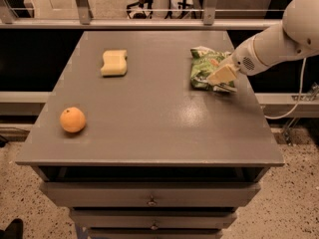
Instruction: Pick green jalapeno chip bag
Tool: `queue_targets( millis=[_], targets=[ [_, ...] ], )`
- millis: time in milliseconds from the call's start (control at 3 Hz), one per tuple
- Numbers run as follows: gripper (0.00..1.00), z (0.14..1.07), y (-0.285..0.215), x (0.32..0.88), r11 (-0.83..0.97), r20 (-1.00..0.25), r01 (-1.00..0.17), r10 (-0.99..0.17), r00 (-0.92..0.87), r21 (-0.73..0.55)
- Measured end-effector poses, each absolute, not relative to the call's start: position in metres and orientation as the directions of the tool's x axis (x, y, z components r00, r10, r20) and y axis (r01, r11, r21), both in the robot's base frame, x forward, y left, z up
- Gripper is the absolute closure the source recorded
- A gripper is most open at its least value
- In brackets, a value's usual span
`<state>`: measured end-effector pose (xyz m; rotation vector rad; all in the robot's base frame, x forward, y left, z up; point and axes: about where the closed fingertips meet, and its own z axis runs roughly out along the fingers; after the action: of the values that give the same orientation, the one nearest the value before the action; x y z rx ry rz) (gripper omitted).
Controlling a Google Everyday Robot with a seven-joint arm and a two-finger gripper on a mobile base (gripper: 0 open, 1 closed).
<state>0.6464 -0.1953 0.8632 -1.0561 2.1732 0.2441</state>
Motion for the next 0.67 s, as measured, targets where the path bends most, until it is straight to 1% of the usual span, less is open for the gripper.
queue_targets(
  millis=[333,667],
  targets=[
    [0.8,0.874,-0.196,0.644,0.651,-0.681,-0.747,-0.609,-0.406,-0.136],
    [1.0,0.895,-0.194,0.641,0.641,-0.708,-0.75,-0.604,-0.365,-0.16]
  ],
)
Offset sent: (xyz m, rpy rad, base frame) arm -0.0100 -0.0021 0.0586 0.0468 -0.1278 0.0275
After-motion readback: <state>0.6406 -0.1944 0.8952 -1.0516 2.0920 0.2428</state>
